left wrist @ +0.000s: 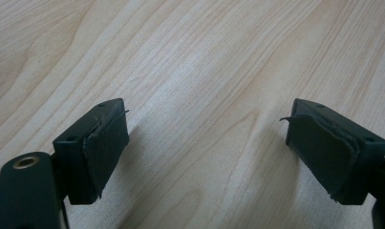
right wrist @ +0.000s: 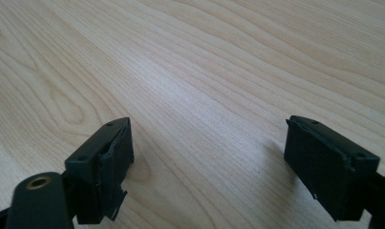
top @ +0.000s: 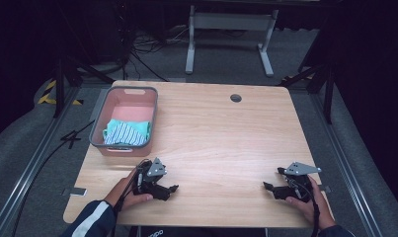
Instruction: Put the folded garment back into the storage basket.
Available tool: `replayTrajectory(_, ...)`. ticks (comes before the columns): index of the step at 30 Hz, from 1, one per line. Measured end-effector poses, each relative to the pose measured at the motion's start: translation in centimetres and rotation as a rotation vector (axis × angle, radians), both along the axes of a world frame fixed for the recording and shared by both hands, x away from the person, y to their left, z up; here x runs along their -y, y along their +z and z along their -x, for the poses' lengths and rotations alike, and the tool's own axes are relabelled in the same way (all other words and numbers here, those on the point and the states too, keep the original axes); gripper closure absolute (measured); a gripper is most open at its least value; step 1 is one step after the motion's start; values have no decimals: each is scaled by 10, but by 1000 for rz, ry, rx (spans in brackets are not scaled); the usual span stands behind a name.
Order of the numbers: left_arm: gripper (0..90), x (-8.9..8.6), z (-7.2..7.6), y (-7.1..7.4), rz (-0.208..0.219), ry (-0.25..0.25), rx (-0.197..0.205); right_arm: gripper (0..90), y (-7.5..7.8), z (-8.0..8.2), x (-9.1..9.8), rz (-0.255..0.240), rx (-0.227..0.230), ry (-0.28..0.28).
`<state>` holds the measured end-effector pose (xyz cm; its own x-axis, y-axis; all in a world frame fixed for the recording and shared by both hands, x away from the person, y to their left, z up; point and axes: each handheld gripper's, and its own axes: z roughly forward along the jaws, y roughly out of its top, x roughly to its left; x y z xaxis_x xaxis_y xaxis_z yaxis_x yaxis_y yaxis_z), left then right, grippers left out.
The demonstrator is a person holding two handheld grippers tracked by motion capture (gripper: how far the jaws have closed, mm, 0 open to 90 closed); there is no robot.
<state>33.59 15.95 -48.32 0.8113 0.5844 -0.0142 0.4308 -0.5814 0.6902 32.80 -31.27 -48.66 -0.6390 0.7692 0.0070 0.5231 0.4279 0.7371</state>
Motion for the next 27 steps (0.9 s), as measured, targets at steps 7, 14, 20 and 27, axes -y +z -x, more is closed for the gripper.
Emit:
replayTrajectory(7,127,1,-2,0,-1,-6,-5,175,0,0,-1,-2,0,-11)
replayTrajectory(14,123,1,-2,0,-3,-13,-6,175,0,1,-1,-1,-1,-19)
replayTrajectory(20,123,1,-2,0,-2,-14,-6,175,0,1,-1,-1,-1,-18)
replayTrajectory(27,123,1,-2,0,-2,-14,-5,175,0,1,-1,0,-1,-17)
